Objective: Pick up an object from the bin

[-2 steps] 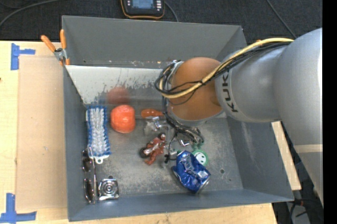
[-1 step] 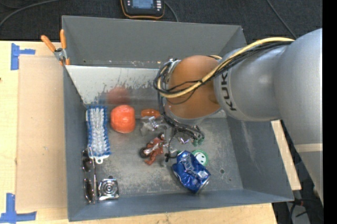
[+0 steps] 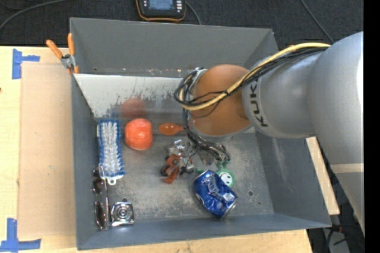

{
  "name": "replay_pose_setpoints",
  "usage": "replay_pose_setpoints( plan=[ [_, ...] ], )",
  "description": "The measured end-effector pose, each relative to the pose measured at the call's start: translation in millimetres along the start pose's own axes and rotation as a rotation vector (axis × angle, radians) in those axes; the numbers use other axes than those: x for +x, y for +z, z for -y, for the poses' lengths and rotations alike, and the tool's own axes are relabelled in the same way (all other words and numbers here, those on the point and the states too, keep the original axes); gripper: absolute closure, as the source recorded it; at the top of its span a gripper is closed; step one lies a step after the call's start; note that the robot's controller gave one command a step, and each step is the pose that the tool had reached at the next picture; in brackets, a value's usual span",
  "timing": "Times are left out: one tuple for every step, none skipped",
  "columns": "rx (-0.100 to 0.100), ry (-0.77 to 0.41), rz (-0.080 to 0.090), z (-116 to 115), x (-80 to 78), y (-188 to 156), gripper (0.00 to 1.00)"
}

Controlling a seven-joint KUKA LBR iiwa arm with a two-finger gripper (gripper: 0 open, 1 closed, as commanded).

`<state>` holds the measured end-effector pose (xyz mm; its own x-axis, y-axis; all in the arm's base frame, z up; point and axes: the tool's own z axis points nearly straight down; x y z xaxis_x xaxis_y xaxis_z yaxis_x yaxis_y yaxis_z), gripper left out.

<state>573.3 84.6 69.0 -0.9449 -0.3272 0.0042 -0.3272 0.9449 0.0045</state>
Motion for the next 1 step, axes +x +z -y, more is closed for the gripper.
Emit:
replay_pose_setpoints(
  plan=[
    [0.000,0.000,0.000,0.0,0.0,0.0,1.00]
  ],
)
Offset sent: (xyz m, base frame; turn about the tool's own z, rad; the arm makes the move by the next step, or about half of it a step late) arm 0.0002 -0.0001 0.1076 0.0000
